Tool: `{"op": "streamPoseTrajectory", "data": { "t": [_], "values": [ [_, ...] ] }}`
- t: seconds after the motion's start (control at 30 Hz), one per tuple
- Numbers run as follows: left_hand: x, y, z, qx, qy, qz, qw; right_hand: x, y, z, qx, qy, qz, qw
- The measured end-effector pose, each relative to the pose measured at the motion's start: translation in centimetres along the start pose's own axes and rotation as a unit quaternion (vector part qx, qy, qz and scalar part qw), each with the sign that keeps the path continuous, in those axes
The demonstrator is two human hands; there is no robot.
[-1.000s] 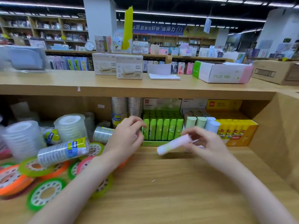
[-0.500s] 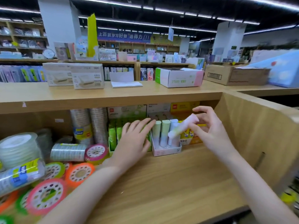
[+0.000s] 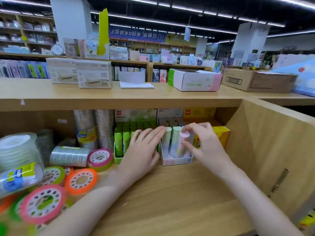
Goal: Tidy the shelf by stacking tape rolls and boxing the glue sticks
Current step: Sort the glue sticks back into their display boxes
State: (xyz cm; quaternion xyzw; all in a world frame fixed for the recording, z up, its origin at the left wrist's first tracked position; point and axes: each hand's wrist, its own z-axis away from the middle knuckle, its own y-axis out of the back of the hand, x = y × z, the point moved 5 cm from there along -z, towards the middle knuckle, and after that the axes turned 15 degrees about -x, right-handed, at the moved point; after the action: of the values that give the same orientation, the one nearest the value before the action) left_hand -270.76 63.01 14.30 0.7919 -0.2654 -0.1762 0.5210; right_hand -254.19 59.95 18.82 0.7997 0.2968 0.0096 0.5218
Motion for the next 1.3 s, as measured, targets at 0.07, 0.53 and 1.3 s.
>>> {"op": "streamPoseTrajectory", "data": {
  "t": [0.07, 0.53, 1.3],
  "values": [
    [0.0, 0.1, -0.1, 0.005, -0.004, -0.003, 1.000, 0.0, -0.1, 0.0, 0.027, 0.014, 0.049, 0.998],
    [0.0, 0.1, 0.0, 0.011, -0.007, -0.012, 1.000, 0.1, -0.2, -0.5, 0.073, 0.017, 0.186, 0.980],
    [0.1, -0.4, -0.2, 0.010, 0.007, -0.035, 0.999, -0.5, -1.1, 0.1, 0.097, 0.053, 0.071, 0.991]
  ]
}}
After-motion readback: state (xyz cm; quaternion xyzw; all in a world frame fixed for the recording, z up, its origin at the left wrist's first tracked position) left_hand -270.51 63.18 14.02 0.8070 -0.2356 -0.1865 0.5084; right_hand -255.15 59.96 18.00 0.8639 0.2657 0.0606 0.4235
